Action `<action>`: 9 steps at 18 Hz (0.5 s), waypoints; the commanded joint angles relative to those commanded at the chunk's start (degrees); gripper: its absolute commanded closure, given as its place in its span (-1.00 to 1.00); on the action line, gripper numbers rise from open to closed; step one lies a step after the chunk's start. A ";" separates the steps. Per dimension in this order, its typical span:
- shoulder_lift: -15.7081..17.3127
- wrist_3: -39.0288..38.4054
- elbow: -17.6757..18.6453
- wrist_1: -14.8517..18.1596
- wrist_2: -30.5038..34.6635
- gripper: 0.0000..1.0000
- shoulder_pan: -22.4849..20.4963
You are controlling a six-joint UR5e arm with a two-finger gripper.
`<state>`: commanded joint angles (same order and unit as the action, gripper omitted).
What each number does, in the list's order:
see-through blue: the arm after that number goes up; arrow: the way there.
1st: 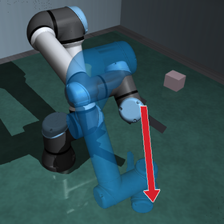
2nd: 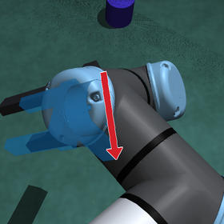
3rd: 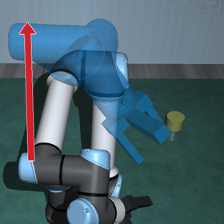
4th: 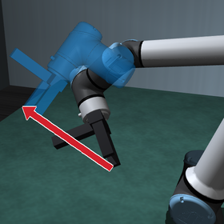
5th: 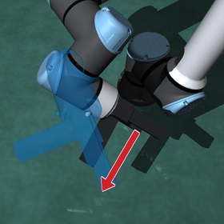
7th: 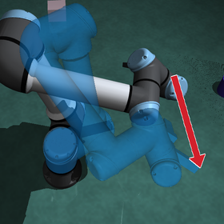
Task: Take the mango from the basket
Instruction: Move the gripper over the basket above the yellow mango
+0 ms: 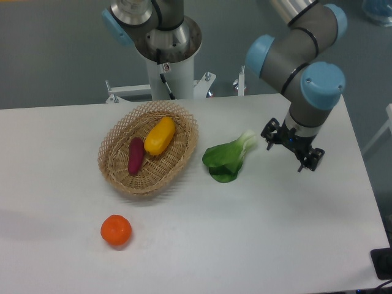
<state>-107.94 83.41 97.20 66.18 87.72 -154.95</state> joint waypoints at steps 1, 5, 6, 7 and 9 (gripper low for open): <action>0.61 0.00 0.88 0.09 -0.44 -1.00 0.18; 5.26 -0.79 6.50 -0.70 -4.03 -1.00 1.58; 6.32 -0.79 7.12 -0.79 -5.87 -1.00 1.76; 6.77 -0.97 7.30 -0.62 -7.89 -1.00 2.02; 8.08 -3.41 8.70 -0.35 -10.19 -1.00 3.07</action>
<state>-99.85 80.00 105.90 65.83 77.53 -151.88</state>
